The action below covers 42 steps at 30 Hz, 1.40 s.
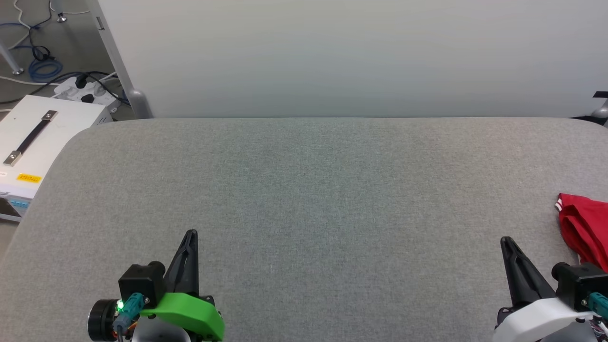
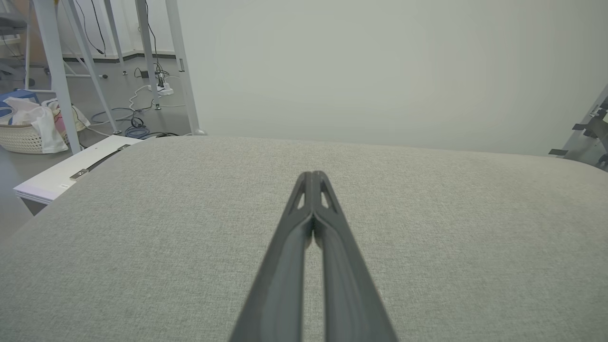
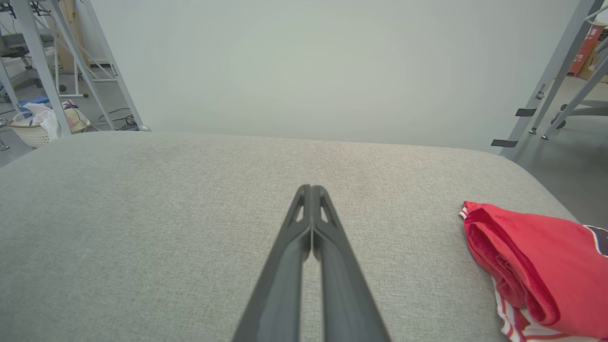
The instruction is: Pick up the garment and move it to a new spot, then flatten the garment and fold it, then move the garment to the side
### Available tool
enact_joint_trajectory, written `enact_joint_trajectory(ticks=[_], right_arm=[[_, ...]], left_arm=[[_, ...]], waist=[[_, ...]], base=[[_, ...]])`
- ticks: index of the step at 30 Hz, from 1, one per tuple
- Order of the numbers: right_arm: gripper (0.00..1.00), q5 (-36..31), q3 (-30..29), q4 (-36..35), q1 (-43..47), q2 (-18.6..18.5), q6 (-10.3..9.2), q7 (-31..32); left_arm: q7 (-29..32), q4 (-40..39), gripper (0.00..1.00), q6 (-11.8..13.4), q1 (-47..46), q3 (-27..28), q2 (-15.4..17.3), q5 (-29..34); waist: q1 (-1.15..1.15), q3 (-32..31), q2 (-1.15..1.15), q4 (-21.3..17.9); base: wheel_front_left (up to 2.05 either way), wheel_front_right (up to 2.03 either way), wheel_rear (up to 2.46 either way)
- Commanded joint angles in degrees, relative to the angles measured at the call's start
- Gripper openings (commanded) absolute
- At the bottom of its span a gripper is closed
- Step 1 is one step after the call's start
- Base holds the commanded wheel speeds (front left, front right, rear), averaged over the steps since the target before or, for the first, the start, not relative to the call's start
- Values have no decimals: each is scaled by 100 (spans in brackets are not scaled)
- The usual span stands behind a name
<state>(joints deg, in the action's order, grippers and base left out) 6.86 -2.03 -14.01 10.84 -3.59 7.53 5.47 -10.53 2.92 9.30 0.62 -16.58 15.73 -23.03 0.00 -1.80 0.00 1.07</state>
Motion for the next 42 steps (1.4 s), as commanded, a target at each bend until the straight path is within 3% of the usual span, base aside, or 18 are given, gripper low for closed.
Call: enact_joint_trajectory(ticks=[1, 42], right_arm=[[0, -62, 8, 53, -132, 18, -1, -53], [0, -341, 95, 656, -558, 42, -3, -274]], left_arm=[[39, -28, 0, -39, -17, 62, -79, 115], [493, -146, 0, -437, -37, 776, -618, 1093]], waist=[[0, 3, 0, -2], [0, 82, 0, -49]], base=[[0, 0, 0], [0, 0, 0]])
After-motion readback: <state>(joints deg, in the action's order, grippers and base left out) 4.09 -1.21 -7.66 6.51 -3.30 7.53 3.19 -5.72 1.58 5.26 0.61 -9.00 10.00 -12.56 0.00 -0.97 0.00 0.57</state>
